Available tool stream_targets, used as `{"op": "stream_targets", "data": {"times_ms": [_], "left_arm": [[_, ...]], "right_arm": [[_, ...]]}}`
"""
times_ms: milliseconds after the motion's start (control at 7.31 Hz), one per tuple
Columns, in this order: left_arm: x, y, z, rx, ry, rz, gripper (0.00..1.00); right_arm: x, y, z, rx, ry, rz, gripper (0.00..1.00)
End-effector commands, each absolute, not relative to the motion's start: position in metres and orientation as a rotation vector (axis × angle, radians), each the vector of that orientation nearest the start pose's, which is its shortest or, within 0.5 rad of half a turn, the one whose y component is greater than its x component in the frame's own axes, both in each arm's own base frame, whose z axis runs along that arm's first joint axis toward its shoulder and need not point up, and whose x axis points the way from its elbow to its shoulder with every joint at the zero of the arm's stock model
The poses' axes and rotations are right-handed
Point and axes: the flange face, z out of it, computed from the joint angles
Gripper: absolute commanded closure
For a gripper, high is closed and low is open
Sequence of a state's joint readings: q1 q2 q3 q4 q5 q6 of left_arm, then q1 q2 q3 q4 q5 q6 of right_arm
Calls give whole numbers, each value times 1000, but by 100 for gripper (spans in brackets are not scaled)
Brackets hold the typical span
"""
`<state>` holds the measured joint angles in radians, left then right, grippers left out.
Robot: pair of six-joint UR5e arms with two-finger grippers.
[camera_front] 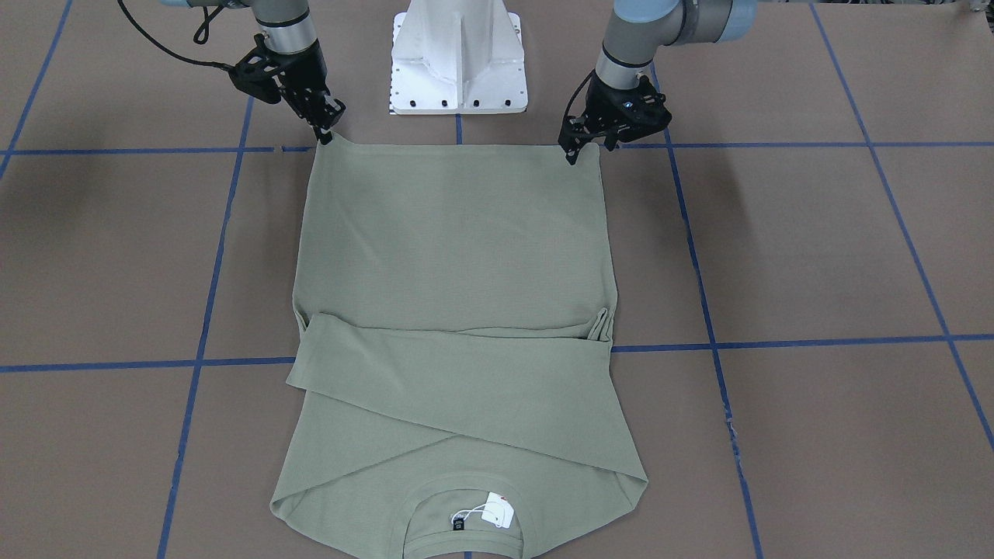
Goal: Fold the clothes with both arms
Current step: 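Grasp the hem corners nearest the robot with both grippers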
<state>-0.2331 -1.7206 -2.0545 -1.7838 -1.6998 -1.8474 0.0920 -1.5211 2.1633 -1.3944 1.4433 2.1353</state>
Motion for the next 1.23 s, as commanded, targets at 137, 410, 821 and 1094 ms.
{"op": "stream_targets", "data": {"times_ms": [137,410,821,1094], "left_arm": [[487,-222,354,-158,818,-408,25],[492,-220,360,-160,805,-404,36],[491,-220,360,-161,804,-404,100],[489,-221,357,-156,810,-396,100]], "right_arm": [[-460,-189,346,-77,-842,670,100],[-460,-189,346,-76,-842,669,100],[-460,-189,347,-76,-840,670,100],[-460,-189,347,-76,-840,670,100]]}}
